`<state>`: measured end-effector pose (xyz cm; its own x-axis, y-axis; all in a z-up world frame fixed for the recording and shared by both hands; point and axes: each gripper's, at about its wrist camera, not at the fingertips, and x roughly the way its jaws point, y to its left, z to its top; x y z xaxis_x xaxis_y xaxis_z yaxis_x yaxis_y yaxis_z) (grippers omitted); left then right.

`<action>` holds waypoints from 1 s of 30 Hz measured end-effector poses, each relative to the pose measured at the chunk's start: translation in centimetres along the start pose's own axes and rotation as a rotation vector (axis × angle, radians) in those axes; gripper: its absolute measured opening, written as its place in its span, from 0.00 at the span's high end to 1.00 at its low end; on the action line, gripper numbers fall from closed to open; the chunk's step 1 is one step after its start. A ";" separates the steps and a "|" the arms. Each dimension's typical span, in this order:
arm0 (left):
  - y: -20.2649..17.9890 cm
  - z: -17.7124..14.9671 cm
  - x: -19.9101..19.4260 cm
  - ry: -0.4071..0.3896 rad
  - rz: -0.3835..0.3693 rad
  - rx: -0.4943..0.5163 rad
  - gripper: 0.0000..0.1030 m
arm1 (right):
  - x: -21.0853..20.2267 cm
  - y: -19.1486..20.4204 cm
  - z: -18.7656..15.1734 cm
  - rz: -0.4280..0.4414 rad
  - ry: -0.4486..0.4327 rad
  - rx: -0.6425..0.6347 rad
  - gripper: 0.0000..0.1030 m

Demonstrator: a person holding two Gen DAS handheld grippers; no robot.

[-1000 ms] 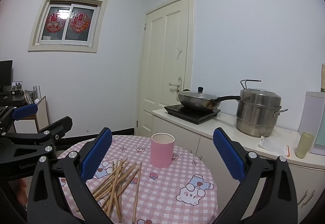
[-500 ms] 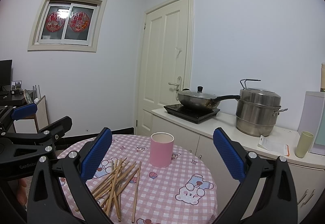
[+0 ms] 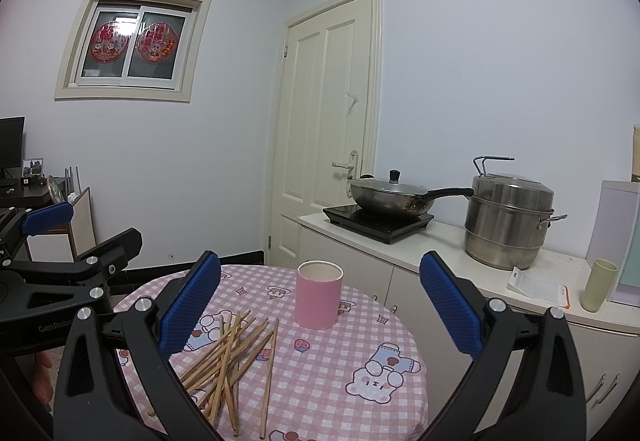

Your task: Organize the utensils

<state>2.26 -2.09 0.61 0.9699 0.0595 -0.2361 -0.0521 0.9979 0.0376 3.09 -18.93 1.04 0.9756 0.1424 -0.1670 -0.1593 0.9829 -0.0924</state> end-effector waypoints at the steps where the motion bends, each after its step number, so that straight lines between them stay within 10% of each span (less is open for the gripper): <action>1: 0.1 -0.1 0.0 0.000 0.001 -0.001 0.06 | 0.0 0.0 0.0 0.000 -0.001 -0.001 0.07; 30: 0.2 -0.3 -0.2 -0.015 0.024 0.005 0.06 | 0.1 0.1 0.0 0.005 0.005 -0.001 0.07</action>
<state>2.03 -1.85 0.38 0.9719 0.0833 -0.2203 -0.0745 0.9961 0.0480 3.16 -18.81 1.03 0.9740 0.1472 -0.1724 -0.1647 0.9820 -0.0921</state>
